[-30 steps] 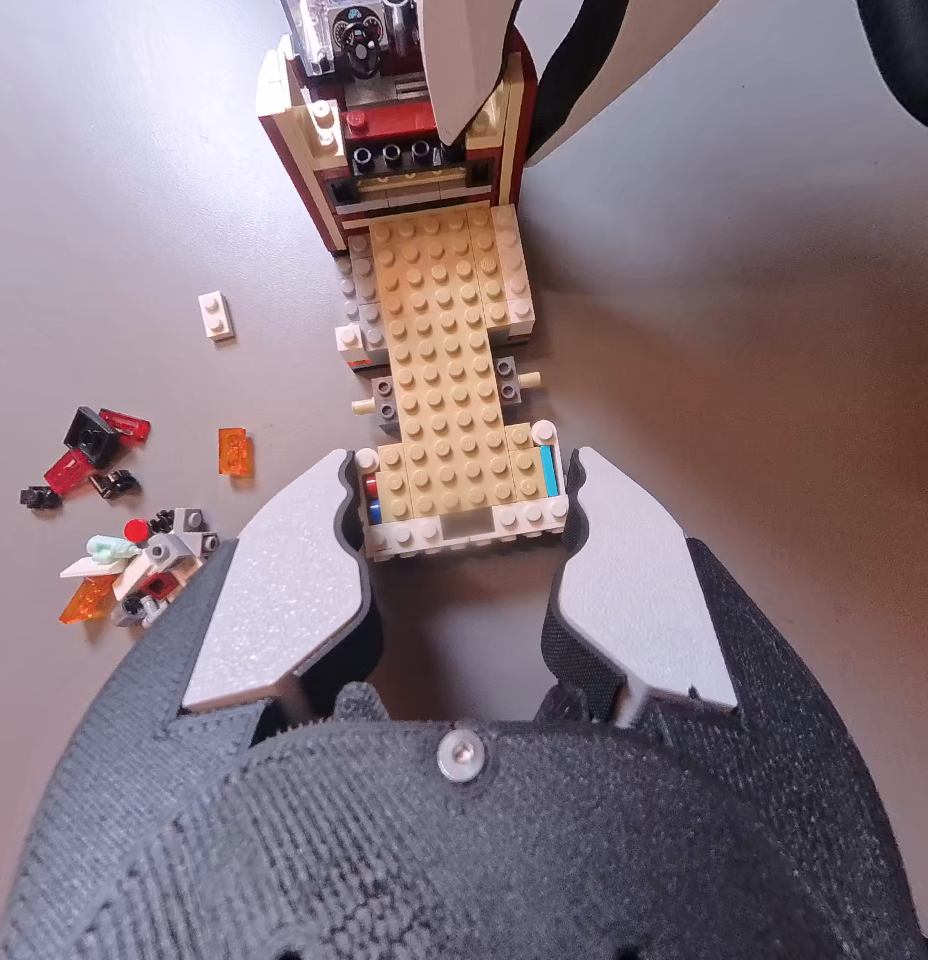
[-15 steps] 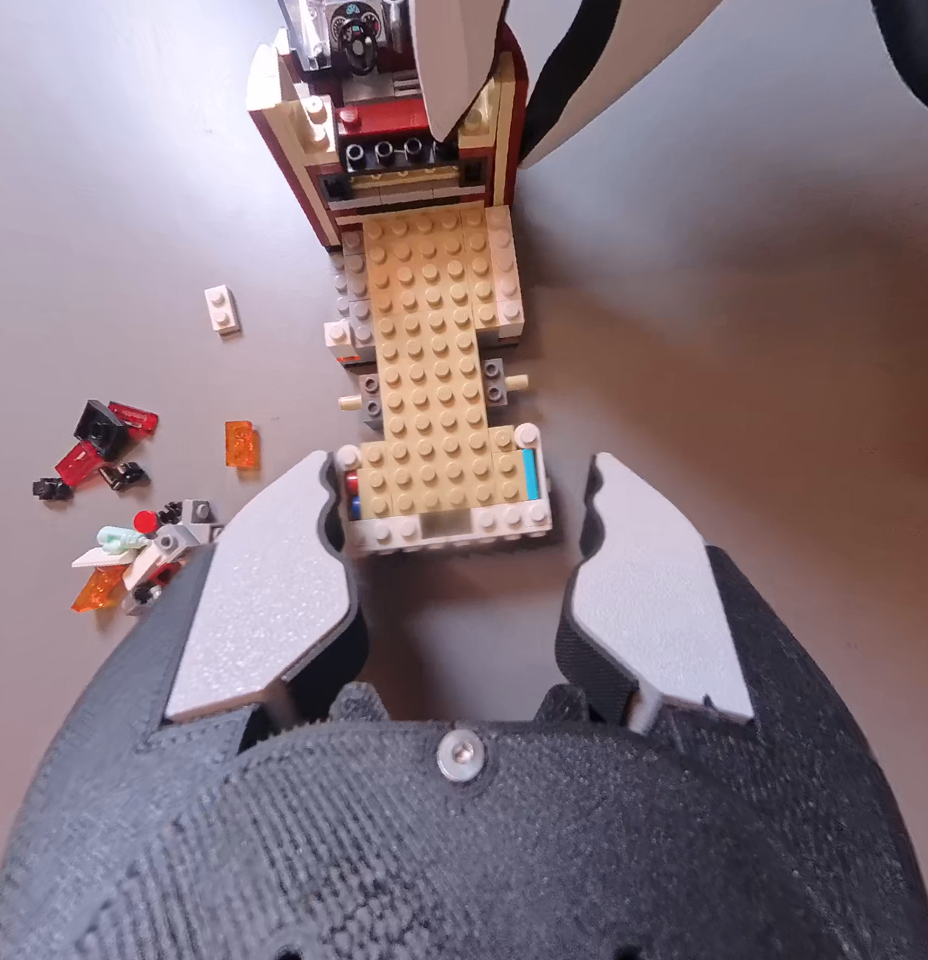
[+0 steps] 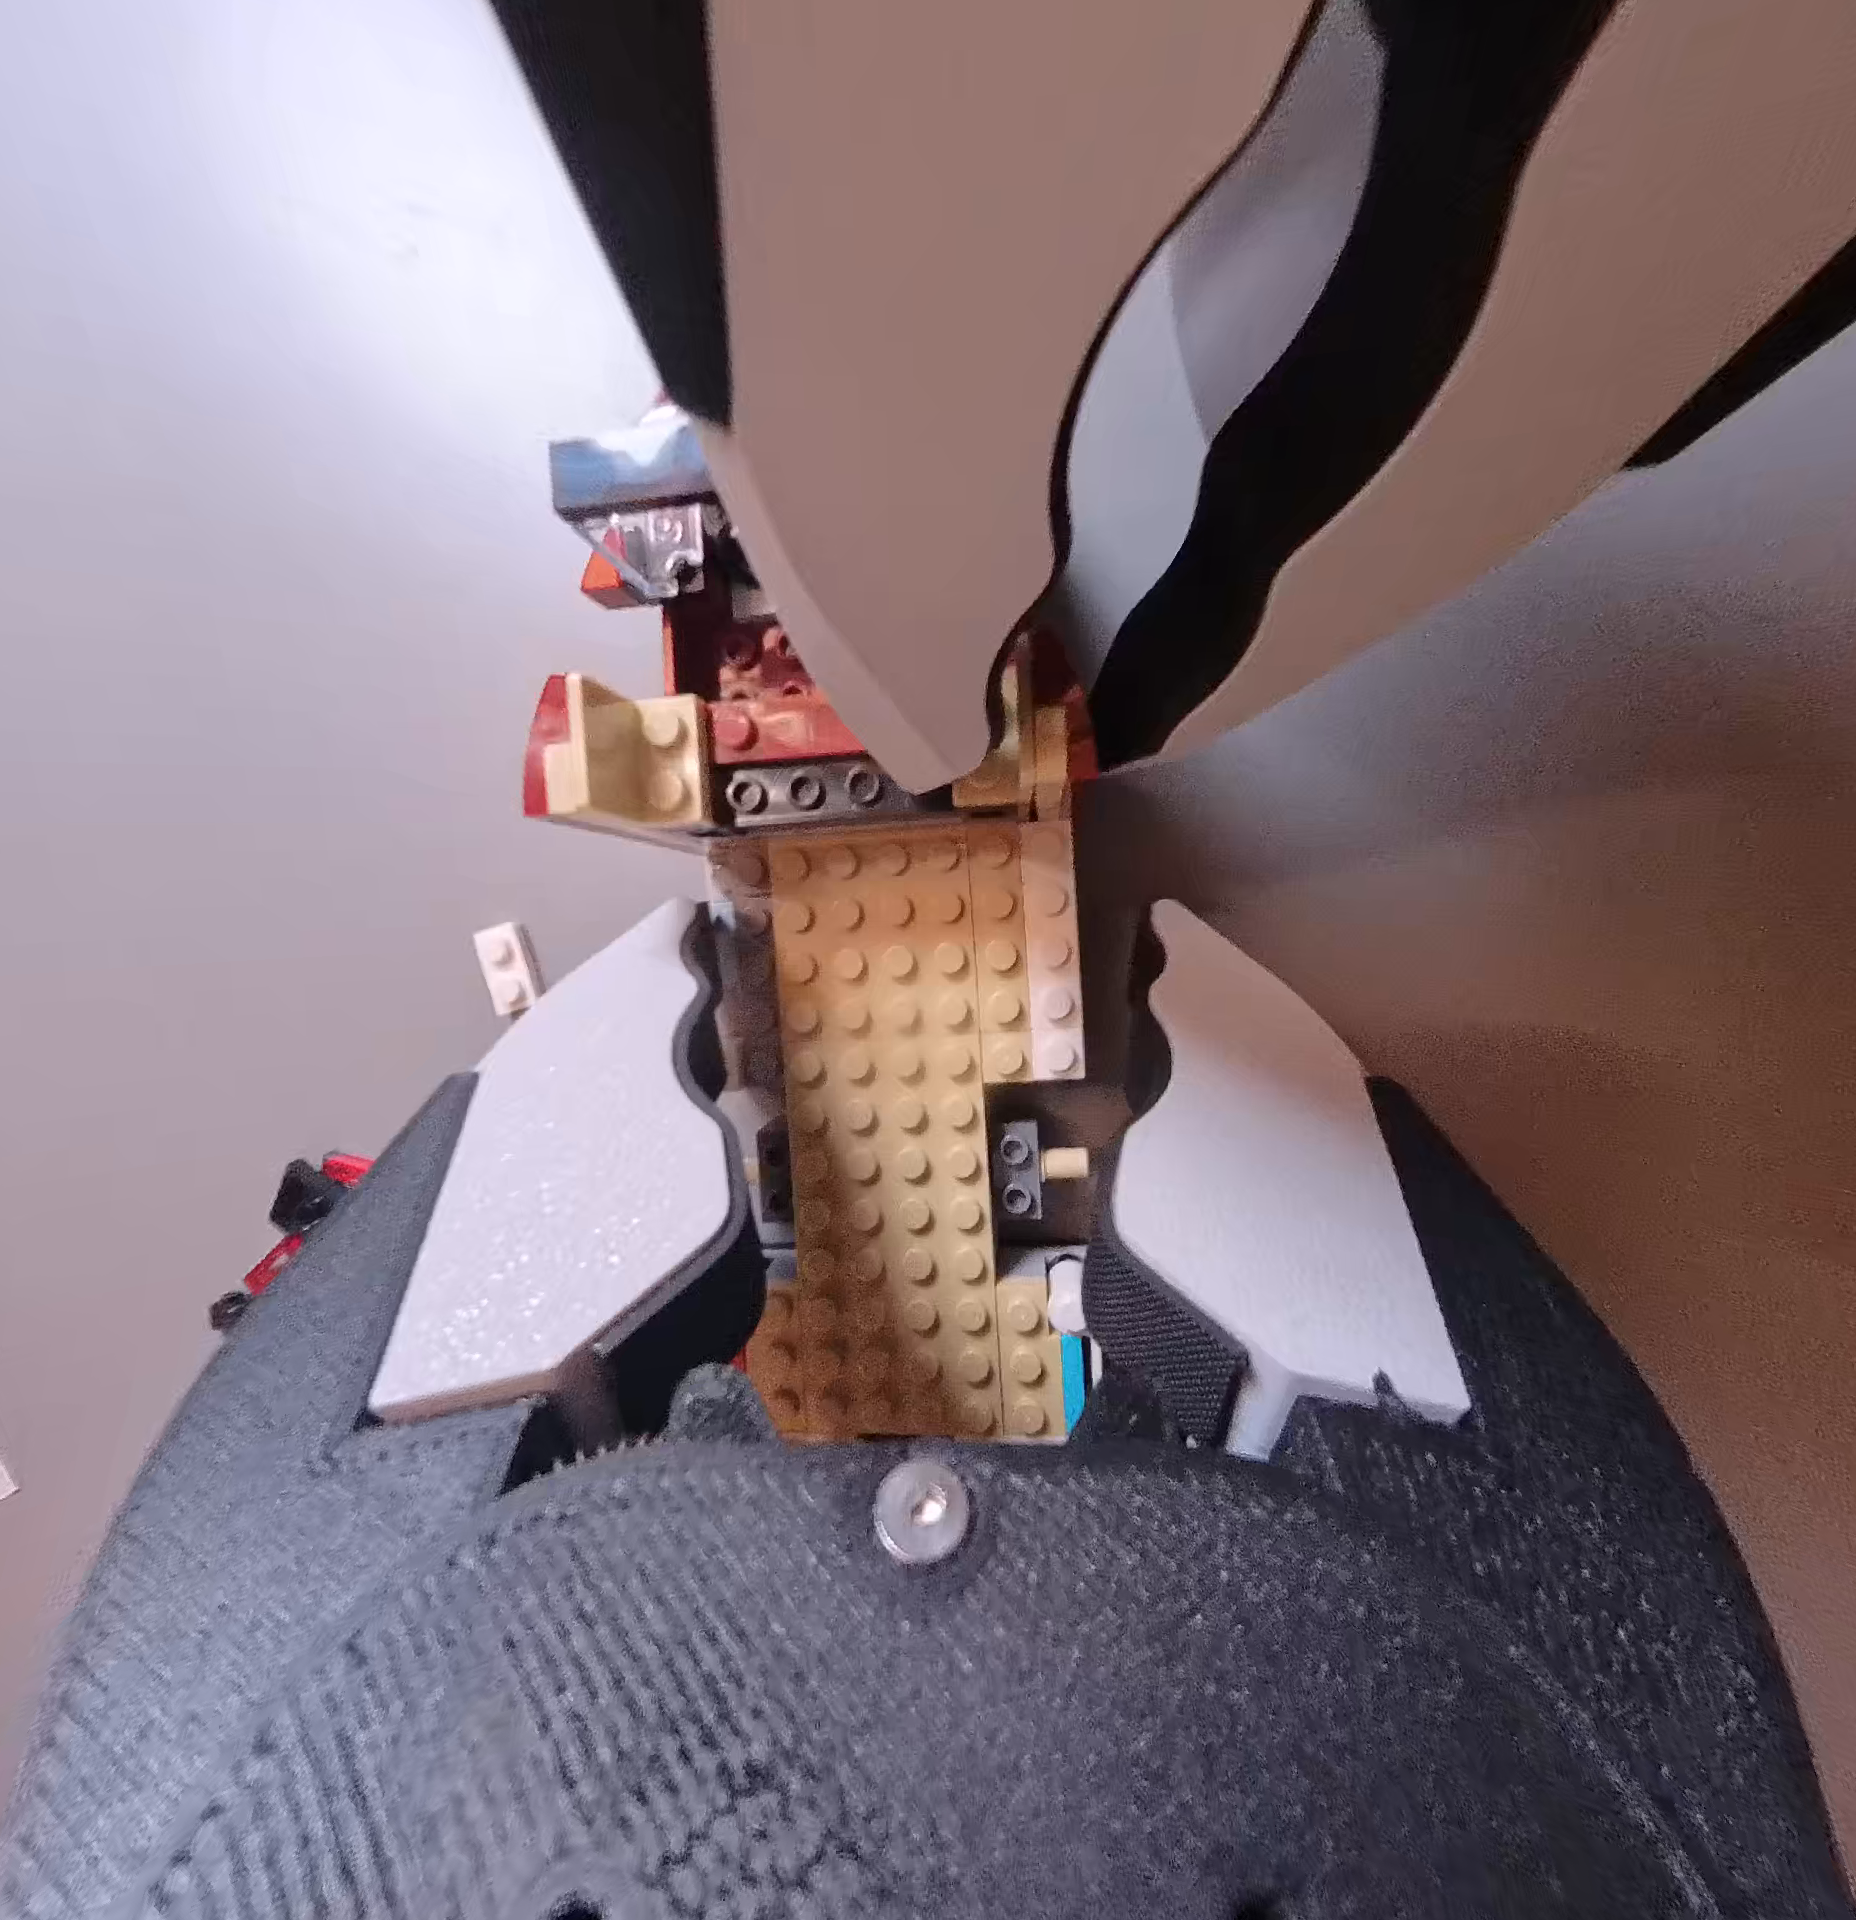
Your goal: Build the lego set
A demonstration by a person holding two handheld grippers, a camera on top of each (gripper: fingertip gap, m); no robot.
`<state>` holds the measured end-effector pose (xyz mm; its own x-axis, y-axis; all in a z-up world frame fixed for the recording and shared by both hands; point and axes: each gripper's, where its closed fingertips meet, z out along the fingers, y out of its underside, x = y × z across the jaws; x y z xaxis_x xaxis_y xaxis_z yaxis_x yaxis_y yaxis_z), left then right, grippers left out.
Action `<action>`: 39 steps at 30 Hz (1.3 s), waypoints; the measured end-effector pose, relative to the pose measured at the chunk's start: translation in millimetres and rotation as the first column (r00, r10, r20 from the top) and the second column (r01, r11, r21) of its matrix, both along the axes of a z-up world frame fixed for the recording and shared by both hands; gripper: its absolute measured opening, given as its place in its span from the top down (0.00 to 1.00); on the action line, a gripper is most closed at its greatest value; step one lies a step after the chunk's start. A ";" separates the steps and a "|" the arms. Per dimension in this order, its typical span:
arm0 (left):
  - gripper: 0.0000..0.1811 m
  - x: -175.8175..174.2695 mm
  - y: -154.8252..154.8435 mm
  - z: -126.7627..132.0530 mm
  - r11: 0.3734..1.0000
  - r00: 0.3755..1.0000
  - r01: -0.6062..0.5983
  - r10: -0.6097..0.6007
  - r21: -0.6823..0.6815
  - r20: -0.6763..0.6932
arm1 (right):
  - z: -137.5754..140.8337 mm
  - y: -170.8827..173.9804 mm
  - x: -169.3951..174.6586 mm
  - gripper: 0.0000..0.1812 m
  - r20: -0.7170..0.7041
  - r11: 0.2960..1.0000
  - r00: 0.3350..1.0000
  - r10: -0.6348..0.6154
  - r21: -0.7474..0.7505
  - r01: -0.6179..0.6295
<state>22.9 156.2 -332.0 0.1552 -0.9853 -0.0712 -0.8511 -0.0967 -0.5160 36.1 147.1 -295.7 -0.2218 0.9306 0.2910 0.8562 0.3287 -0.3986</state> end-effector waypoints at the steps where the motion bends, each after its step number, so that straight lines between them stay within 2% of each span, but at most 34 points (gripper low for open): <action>1: 0.60 0.9 1.7 0.1 1.000 1.000 -0.012 0.012 -0.001 0.010 | 0.2 0.3 0.5 0.90 -0.004 1.000 1.000 -0.001 -0.009 0.001; 2: 0.63 0.1 3.4 0.7 1.000 1.000 -0.015 0.015 0.003 0.011 | 0.6 -0.2 0.7 0.90 -0.009 1.000 1.000 -0.001 -0.018 0.001; 10: 0.63 -4.6 -0.2 2.4 0.999 1.000 -0.017 0.017 -0.038 0.014 | 10.4 0.6 -0.3 0.88 -0.028 1.000 0.999 -0.024 0.009 0.024; 13: 0.63 -8.3 -2.6 4.2 0.996 0.999 -0.017 0.019 -0.088 0.026 | 24.2 -1.2 3.9 0.81 -0.074 0.996 0.996 -0.054 0.067 0.059; 17: 0.63 -12.1 -5.0 9.1 0.975 0.997 -0.010 0.025 -0.224 0.068 | 24.7 -7.2 9.0 0.65 -0.166 0.963 0.982 -0.088 0.238 0.126; 19: 0.63 -13.8 -4.9 12.1 0.953 0.995 -0.001 0.029 -0.304 0.090 | 22.1 -4.5 9.4 0.61 -0.230 0.891 0.971 -0.062 0.426 0.158; 22: 0.63 -15.2 -4.5 15.7 0.912 0.993 0.021 0.028 -0.411 0.113 | 25.1 -5.8 2.1 0.61 -0.302 0.756 0.953 0.004 0.625 0.195; 24: 0.63 -15.7 -4.3 17.8 0.882 0.992 0.038 0.024 -0.470 0.125 | 23.0 -3.1 -6.3 0.58 -0.304 0.718 0.953 -0.007 0.661 0.216; 26: 0.63 -16.4 -6.2 19.9 0.846 0.990 0.060 0.017 -0.530 0.138 | 19.3 7.2 -10.7 0.58 -0.281 0.710 0.959 -0.050 0.665 0.232; 28: 0.63 -16.7 -10.3 21.9 0.808 0.988 0.084 0.006 -0.583 0.151 | 18.1 20.1 -10.7 0.63 -0.250 0.701 0.965 -0.083 0.673 0.235; 32: 0.63 -17.8 -14.0 23.4 0.776 0.983 0.114 0.000 -0.621 0.181 | 14.9 21.7 -14.0 0.66 -0.213 0.756 0.974 -0.084 0.623 0.201; 34: 0.61 -18.2 -16.7 22.2 0.790 0.982 0.132 -0.022 -0.599 0.187 | 15.3 20.5 -14.5 0.66 -0.204 0.788 0.975 -0.093 0.584 0.197; 36: 0.57 -20.7 -16.0 18.5 0.833 0.987 0.123 -0.045 -0.539 0.157 | 15.2 21.6 -13.7 0.67 -0.179 0.800 0.980 -0.092 0.572 0.180; 37: 0.57 -21.5 -13.8 19.0 0.864 0.988 0.118 -0.050 -0.490 0.149 | 13.4 20.4 -13.2 0.79 -0.165 0.816 0.982 -0.087 0.553 0.166; 39: 0.58 -26.1 -6.6 21.2 0.936 0.990 0.103 -0.065 -0.335 0.123 | 13.1 20.4 -13.7 0.79 -0.164 0.826 0.984 -0.070 0.543 0.149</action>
